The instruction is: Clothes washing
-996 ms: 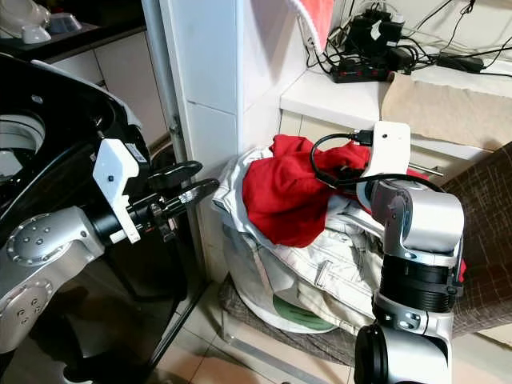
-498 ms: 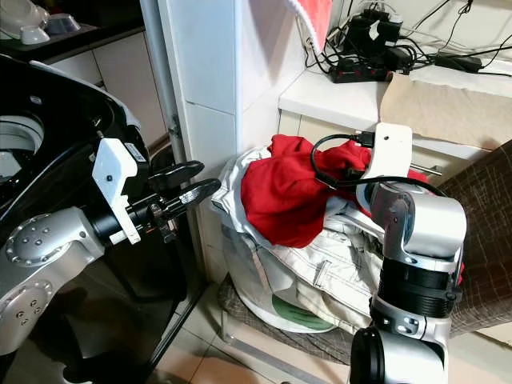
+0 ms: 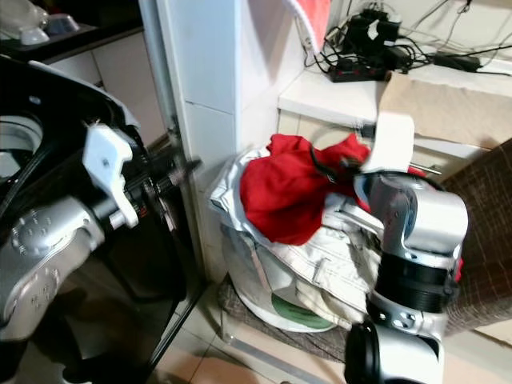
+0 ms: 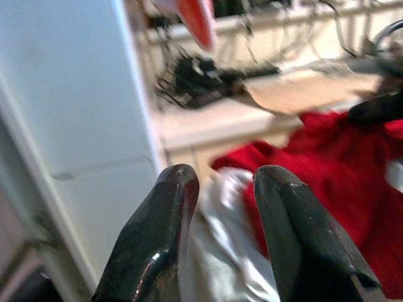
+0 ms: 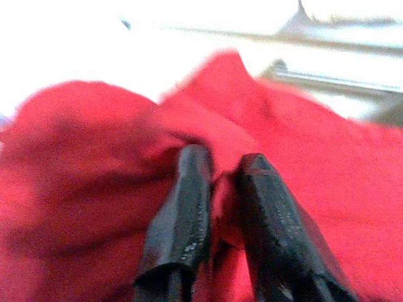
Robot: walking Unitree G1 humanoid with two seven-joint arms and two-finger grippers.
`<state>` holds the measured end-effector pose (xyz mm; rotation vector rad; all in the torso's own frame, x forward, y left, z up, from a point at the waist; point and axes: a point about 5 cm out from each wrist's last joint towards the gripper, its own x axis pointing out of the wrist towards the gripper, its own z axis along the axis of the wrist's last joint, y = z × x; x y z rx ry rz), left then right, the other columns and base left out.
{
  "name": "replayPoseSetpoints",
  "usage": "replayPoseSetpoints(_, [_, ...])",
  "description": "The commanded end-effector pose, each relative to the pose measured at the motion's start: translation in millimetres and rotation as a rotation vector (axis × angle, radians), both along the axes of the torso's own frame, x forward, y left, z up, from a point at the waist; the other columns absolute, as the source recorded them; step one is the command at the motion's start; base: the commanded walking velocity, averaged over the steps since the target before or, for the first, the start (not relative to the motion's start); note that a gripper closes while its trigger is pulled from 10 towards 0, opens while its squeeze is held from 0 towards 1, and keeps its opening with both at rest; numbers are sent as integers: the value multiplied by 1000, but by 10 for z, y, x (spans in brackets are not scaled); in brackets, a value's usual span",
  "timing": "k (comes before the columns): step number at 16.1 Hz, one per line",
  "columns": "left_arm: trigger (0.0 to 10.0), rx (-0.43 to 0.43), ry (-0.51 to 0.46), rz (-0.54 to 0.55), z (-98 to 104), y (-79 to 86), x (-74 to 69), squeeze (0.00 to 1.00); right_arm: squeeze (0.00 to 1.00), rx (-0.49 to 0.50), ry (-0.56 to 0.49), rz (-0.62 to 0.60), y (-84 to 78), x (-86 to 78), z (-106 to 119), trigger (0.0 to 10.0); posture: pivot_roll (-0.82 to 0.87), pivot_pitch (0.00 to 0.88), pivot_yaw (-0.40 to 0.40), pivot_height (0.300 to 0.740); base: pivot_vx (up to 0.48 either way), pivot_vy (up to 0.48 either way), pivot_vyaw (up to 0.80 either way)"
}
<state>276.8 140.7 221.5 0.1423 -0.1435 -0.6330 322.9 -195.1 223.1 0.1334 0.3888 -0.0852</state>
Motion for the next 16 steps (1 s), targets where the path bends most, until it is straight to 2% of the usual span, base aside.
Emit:
replayPoseSetpoints(1, [10000,-21,-53,66,100,64,65,0,0,28,-162,60,104,20,315,0,-27,0,7,740,0,0,0])
replayPoseSetpoints(3, [10000,-73,-90,123,231,118,112,0,0,54,-246,105,199,38,543,0,-15,0,-4,740,0,0,0])
replayPoseSetpoints(5, [10000,-147,-141,161,381,158,129,0,0,83,-343,203,364,68,762,0,-7,0,-13,740,0,0,0])
replayPoseSetpoints(6, [10000,-191,-182,165,491,169,121,0,0,107,-394,281,498,71,880,0,-3,0,-16,740,0,0,0])
replayPoseSetpoints(7, [10000,-222,-202,167,558,175,120,0,0,109,-422,339,587,71,928,0,4,0,-25,740,0,0,0])
replayPoseSetpoints(8, [10000,-205,-211,163,571,175,112,43,0,40,-434,380,628,83,915,0,9,0,-33,740,0,0,0])
replayPoseSetpoints(9, [10000,-173,-206,161,539,175,93,0,0,-75,-452,369,587,109,876,2549,14,0,-43,740,0,0,0])
replayPoseSetpoints(10, [10000,-160,-199,161,514,173,82,0,0,-125,-431,336,534,134,838,7294,14,0,-43,740,0,0,0])
replayPoseSetpoints(11, [10000,-107,-166,156,399,157,49,0,1000,-89,-308,159,214,226,671,10000,12,0,-46,740,0,0,0])
replayPoseSetpoints(12, [10000,-69,-131,156,309,143,32,0,1000,-26,-233,30,-29,251,543,10000,12,0,-46,740,0,0,0])
replayPoseSetpoints(15, [10000,-30,-81,124,225,108,25,0,1000,14,-171,-42,-201,213,442,10000,-8,0,-29,740,0,0,0])
replayPoseSetpoints(16, [10000,-19,-64,35,206,29,-25,0,1000,17,-158,-30,-224,199,419,10000,-11,0,-23,740,0,0,0])
